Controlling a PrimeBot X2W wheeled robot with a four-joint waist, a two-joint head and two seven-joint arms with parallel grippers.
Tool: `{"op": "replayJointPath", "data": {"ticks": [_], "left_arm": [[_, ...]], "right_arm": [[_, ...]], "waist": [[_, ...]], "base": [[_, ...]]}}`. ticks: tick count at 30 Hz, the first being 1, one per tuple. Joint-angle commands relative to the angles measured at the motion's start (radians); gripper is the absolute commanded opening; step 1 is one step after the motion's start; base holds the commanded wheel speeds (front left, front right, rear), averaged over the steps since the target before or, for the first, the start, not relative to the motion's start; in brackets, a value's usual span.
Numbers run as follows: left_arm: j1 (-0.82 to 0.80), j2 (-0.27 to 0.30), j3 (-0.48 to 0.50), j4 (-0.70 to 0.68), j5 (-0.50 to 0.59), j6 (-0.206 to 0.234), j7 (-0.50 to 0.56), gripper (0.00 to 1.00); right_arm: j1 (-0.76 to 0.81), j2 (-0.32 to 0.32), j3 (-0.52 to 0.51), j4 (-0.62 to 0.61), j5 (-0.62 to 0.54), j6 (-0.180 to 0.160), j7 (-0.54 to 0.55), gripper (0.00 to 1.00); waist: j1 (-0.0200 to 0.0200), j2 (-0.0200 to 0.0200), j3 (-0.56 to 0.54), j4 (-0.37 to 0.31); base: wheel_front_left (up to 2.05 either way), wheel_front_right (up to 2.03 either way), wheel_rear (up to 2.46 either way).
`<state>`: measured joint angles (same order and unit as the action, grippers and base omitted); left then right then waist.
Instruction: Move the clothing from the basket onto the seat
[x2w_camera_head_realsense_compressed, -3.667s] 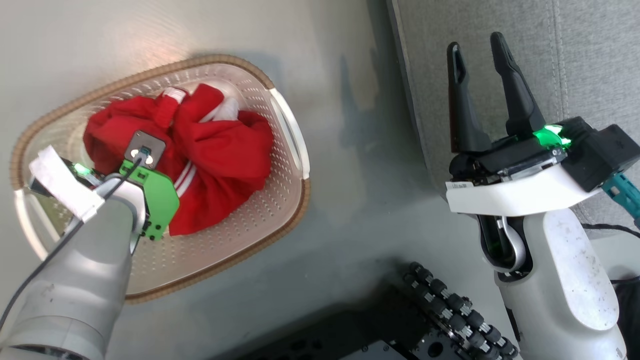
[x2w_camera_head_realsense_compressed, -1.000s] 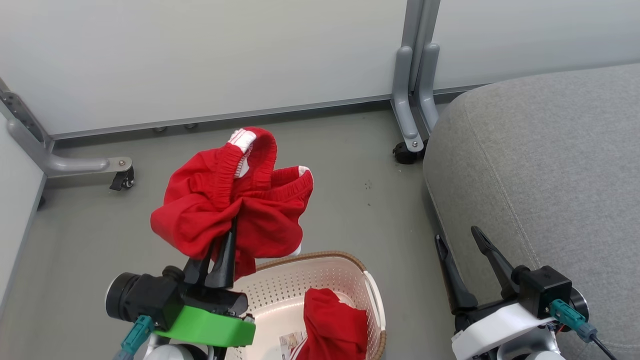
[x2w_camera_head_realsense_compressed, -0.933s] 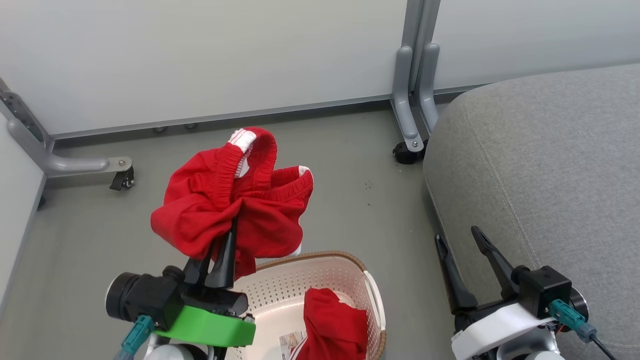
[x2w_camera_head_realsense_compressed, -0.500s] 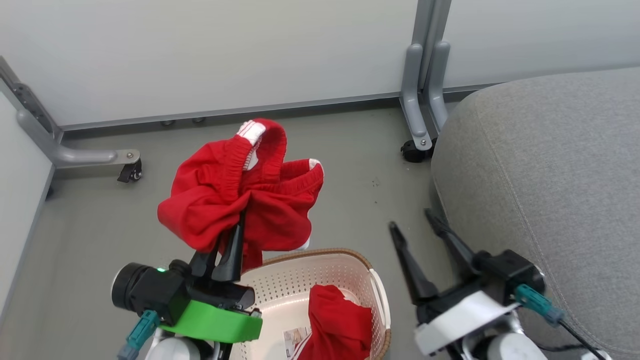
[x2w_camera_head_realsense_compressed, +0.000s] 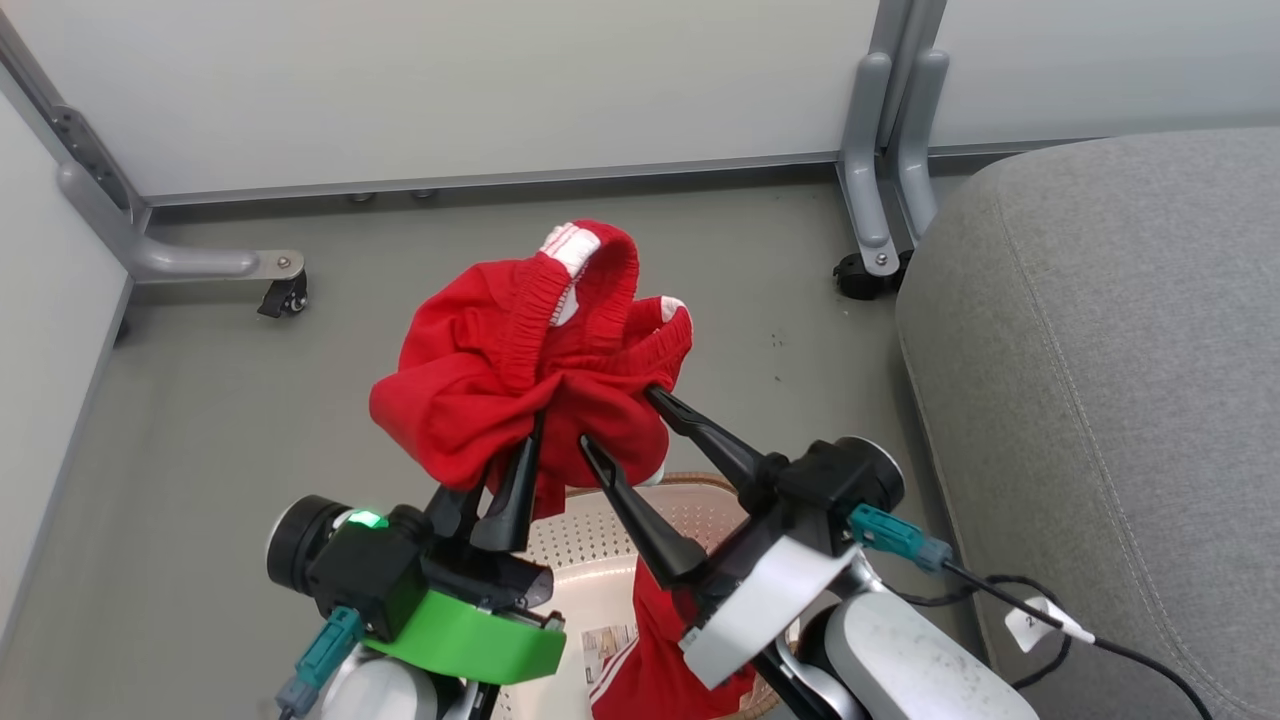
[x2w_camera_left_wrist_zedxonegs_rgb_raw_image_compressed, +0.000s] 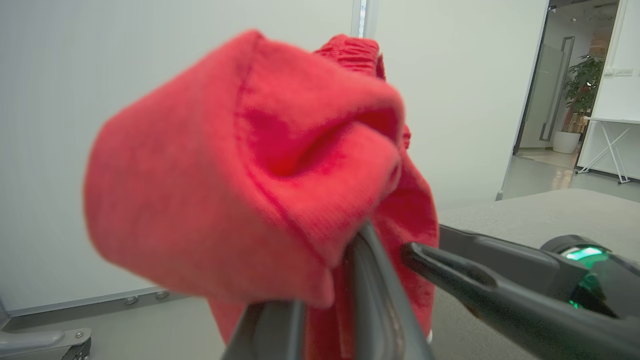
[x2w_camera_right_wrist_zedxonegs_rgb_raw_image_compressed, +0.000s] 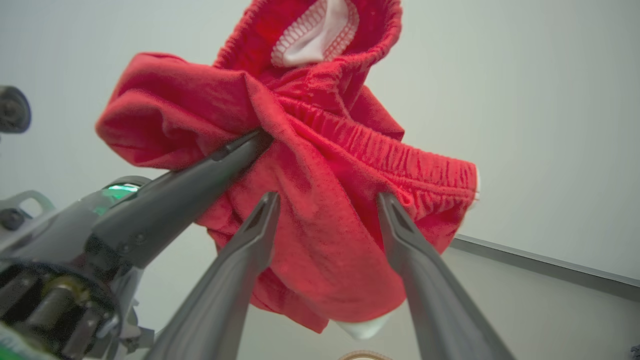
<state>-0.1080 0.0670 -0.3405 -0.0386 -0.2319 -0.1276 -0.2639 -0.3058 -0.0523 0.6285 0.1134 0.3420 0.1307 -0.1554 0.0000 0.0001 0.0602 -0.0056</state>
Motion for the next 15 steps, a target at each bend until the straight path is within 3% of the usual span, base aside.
{"op": "replayJointPath", "data": {"ticks": [1, 10, 11, 12, 13, 15], "left_arm": [[-0.016, 0.004, -0.006, -0.004, 0.001, -0.005, -0.001, 0.0], [-0.021, 0.012, -0.04, -0.003, -0.013, -0.005, -0.001, 0.0], [-0.021, 0.013, -0.042, -0.003, -0.015, -0.005, -0.001, 0.0], [-0.021, 0.014, -0.044, -0.002, -0.017, -0.005, -0.001, 0.0], [-0.022, 0.015, -0.045, -0.002, -0.018, -0.005, -0.001, 0.0], [-0.022, 0.016, -0.045, -0.002, -0.02, -0.005, -0.001, 0.0]], "right_arm": [[-0.027, 0.0, 0.013, 0.021, 0.015, 0.0, -0.007, 1.0], [-0.127, 0.001, 0.114, 0.135, 0.068, 0.0, -0.001, 1.0], [-0.136, 0.001, 0.122, 0.142, 0.077, 0.0, -0.004, 0.44], [-0.142, 0.001, 0.129, 0.147, 0.085, 0.0, -0.007, 0.07], [-0.15, 0.001, 0.136, 0.154, 0.092, 0.0, -0.006, 0.0], [-0.159, 0.001, 0.145, 0.163, 0.105, 0.0, -0.013, 0.0]], "waist": [[0.0, -0.0001, 0.003, 0.005], [0.0, -0.0001, 0.008, 0.014], [0.0, -0.0001, 0.008, 0.014], [0.0, -0.0001, 0.008, 0.015], [0.0, -0.0001, 0.008, 0.015], [0.0, -0.0001, 0.008, 0.015]], "base": [[0.0, 0.0, 0.0], [0.0, 0.0, 0.0], [0.0, 0.0, 0.0], [0.0, 0.0, 0.0], [0.0, 0.0, 0.0], [0.0, 0.0, 0.0]]}}
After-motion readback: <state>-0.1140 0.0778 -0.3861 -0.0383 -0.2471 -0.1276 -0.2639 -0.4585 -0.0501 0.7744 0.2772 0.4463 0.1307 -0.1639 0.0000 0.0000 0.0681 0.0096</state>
